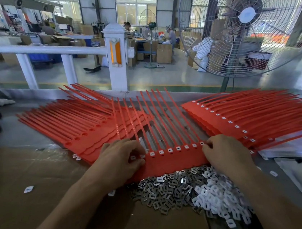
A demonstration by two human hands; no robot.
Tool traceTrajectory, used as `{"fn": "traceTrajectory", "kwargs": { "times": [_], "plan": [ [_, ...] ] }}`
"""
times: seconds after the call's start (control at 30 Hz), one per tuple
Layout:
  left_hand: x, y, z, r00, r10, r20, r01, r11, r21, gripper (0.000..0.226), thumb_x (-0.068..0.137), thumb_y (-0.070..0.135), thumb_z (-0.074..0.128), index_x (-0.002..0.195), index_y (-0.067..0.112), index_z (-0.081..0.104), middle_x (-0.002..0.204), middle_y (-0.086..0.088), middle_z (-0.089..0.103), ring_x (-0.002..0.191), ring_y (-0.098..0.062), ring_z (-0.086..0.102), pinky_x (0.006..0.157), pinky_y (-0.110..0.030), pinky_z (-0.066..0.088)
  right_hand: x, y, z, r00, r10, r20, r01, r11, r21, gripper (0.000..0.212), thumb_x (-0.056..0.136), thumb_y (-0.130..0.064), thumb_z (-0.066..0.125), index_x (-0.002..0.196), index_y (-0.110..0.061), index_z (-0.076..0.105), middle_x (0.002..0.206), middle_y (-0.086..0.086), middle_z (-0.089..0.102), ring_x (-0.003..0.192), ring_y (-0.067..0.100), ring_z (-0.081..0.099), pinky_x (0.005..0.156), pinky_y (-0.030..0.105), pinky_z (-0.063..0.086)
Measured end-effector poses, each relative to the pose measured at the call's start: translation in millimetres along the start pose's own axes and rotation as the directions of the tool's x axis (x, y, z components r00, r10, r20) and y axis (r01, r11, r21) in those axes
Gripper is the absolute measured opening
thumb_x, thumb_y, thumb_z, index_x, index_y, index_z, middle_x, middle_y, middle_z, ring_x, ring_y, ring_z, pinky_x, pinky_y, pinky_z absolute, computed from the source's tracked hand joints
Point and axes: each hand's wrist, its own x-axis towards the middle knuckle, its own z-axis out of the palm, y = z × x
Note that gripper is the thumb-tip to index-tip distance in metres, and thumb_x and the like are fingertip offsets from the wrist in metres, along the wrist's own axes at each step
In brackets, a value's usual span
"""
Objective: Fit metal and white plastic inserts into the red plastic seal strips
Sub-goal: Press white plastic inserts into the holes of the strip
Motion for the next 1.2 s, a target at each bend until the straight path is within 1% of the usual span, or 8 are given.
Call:
{"fn": "traceTrajectory", "kwargs": {
  "times": [0.17,0.3,0.37,0.43,0.5,0.7,0.97,1.2],
  "plan": [
    [0,0,-3,1.0,-0.019,0.002,0.019,0.998,-0.056,0.023,0.089,0.046,0.07,0.11,0.045,0.06,0.108,0.03,0.056,0.109,0.004,0.048,0.11,-0.042,0.038,7,1,3,0.994,0.026,-0.104,-0.014,0.993,0.114,0.024,0.097,-0.042,0.064,0.108,-0.022,0.07,0.105,0.003,0.065,0.091,0.025,0.062,0.077,0.036,0.049],
    [-1,3,-5,0.999,-0.025,-0.041,0.02,0.99,-0.139,0.031,0.088,0.034,0.075,0.108,0.05,0.058,0.105,0.03,0.059,0.109,0.003,0.052,0.105,-0.043,0.043,11,3,3,0.976,0.063,-0.208,0.023,0.923,0.385,0.016,0.092,-0.042,0.071,0.089,-0.027,0.068,0.085,-0.014,0.066,0.074,0.003,0.059,0.065,0.027,0.041],
    [0,4,-4,0.998,-0.03,-0.063,0.02,0.988,-0.154,0.033,0.088,0.032,0.076,0.106,0.051,0.056,0.104,0.03,0.06,0.108,0.004,0.051,0.104,-0.043,0.043,12,6,2,0.985,0.112,-0.13,-0.009,0.788,0.615,0.016,0.09,-0.041,0.075,0.086,-0.026,0.072,0.075,-0.012,0.071,0.066,-0.003,0.063,0.061,0.021,0.044],
    [0,3,-2,0.996,-0.023,-0.082,0.009,0.987,-0.162,0.032,0.088,0.031,0.076,0.106,0.05,0.058,0.104,0.03,0.06,0.108,0.004,0.051,0.103,-0.042,0.044,9,7,0,0.992,0.11,0.067,-0.117,0.549,0.827,0.015,0.088,-0.038,0.077,0.088,-0.023,0.078,0.078,-0.007,0.077,0.056,0.006,0.067,0.052,0.026,0.051],
    [1,2,-1,0.996,-0.011,-0.086,-0.003,0.987,-0.159,0.03,0.088,0.029,0.075,0.105,0.048,0.059,0.105,0.03,0.058,0.108,0.003,0.05,0.101,-0.04,0.045,6,8,0,0.971,0.047,0.236,-0.234,0.417,0.879,0.008,0.087,-0.035,0.079,0.088,-0.027,0.081,0.079,0.002,0.079,0.052,0.017,0.065,0.041,0.026,0.046],
    [0,2,-1,0.994,0.052,-0.096,-0.061,0.994,-0.089,0.024,0.091,0.033,0.071,0.11,0.045,0.062,0.109,0.031,0.052,0.11,0.003,0.044,0.101,-0.032,0.043,6,11,-4,0.957,-0.086,0.276,-0.208,0.461,0.863,0.011,0.09,-0.036,0.077,0.096,-0.028,0.082,0.092,0.018,0.078,0.069,0.027,0.064,0.043,0.027,0.043],
    [1,12,-4,0.958,0.22,-0.185,-0.2,0.972,0.121,0.026,0.093,0.034,0.068,0.118,0.041,0.065,0.114,0.026,0.052,0.115,-0.001,0.038,0.101,-0.023,0.028,7,20,-4,0.961,-0.101,0.256,-0.188,0.44,0.878,0.034,0.074,-0.049,0.074,0.098,-0.025,0.08,0.089,0.008,0.077,0.069,0.022,0.069,0.047,0.031,0.05],
    [5,15,-9,0.922,0.318,-0.221,-0.264,0.934,0.241,0.024,0.09,0.032,0.066,0.114,0.031,0.07,0.113,0.017,0.057,0.113,-0.009,0.044,0.101,-0.029,0.036,3,21,-9,0.966,-0.182,0.182,-0.079,0.466,0.881,0.029,0.081,-0.051,0.072,0.101,-0.03,0.078,0.084,0.001,0.078,0.066,0.02,0.073,0.046,0.025,0.05]
  ]
}}
